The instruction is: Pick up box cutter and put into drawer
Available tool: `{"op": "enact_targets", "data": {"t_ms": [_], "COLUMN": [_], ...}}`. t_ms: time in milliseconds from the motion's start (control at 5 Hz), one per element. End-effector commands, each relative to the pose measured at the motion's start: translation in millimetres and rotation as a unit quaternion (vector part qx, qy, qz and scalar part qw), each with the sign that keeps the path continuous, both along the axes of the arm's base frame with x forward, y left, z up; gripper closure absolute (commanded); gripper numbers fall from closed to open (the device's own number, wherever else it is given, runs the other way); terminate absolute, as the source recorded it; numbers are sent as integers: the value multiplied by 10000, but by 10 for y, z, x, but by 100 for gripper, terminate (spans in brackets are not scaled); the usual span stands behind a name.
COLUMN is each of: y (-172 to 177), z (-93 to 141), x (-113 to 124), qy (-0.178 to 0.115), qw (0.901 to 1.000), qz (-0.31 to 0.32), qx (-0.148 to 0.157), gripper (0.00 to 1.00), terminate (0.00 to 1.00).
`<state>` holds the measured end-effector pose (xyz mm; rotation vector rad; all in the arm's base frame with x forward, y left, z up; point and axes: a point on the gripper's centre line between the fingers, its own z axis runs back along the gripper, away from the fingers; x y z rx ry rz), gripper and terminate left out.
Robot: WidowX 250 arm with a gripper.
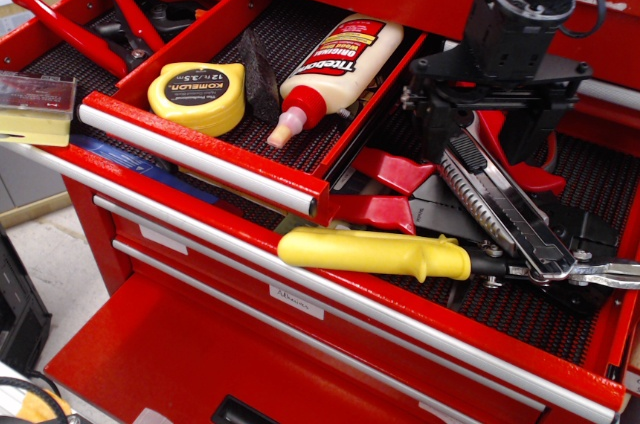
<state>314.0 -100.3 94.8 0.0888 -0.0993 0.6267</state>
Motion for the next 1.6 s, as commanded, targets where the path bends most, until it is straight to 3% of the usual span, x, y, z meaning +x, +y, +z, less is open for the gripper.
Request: {"op": "enact_targets", "data": {"t_ms": [0, 200, 400, 800, 1000, 1200, 1400], "y": [-97, -62, -58, -11, 101, 453, 823], "z": [-44, -147, -231, 105, 453, 887, 898], "x": [68, 17, -36, -11, 16, 39, -15], "qy": [-478, -478, -459, -53, 411, 1035, 968], "qw": [9985, 9938, 9937, 9982, 9988, 9930, 9892], "qz": [36, 559, 696, 513, 145, -158, 289], "qx": [-270, -834, -753, -303, 230, 552, 1059], "gripper": [0, 0, 100, 100, 100, 100, 100], "terminate": [0, 0, 0, 0, 0, 0, 0]}}
